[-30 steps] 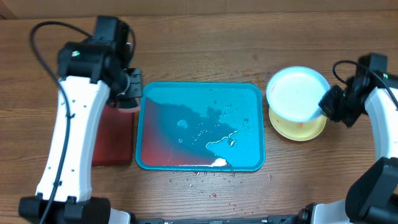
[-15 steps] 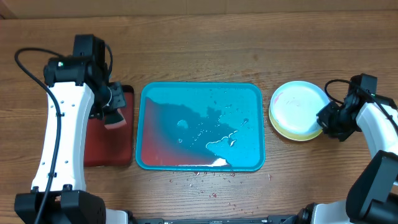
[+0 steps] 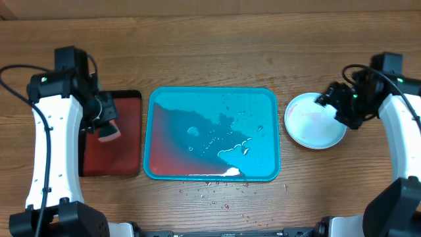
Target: Clean dirty plates on tray and stack at the side
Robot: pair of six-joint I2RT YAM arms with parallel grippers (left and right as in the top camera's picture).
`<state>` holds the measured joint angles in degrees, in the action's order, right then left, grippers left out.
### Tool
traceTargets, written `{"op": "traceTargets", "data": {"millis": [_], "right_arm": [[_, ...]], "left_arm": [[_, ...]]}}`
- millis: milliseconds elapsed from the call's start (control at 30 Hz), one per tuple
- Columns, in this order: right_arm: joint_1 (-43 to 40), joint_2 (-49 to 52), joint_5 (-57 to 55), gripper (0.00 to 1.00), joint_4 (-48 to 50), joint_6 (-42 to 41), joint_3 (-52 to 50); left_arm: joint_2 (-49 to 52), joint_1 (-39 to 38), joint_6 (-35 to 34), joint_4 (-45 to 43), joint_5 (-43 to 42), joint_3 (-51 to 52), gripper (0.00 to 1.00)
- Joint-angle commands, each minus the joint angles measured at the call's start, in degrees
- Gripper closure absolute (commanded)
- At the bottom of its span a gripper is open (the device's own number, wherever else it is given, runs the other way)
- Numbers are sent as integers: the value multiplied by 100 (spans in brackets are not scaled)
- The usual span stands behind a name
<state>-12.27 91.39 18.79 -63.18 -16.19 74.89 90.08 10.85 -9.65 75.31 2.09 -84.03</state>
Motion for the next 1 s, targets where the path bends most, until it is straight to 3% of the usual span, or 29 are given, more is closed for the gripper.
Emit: {"op": "traceTargets", "data": {"millis": [0,167,333,400,433,467,567,667,800,967], "right_arm": [[542,-138,254,9,-11,317,136],[1198,-138,-87,1,50,306,136],[1663,-138,-289,0,87,273,136],[1759,-138,-291,0,90,273,136],[1784,-138,-289,0,92,271,136],[1790,-138,-286,0,94,262,136],[1790,-138,-286,0,98,249,138],[1790,-140,-289,0,37,254,234],[1790,-151,-450,0,-385,297,828],[1803,-271,-911,0,-1327,450,2181]], "left_arm": [[-96,328,459,-391,-85,573,96],[35,584,13,-1768,-85,1486,95],[365,586,-87,-2636,-70,1915,91],[551,586,-83,-2675,-55,1917,80],[632,586,-85,-2680,-66,1917,63],[713,586,-85,-2673,-63,1917,53],[807,584,-83,-2599,-68,1917,35],[756,584,-61,-2472,-68,1781,25],[610,577,-72,-1596,-131,920,19],[334,481,-319,-144,-522,-951,14]]}}
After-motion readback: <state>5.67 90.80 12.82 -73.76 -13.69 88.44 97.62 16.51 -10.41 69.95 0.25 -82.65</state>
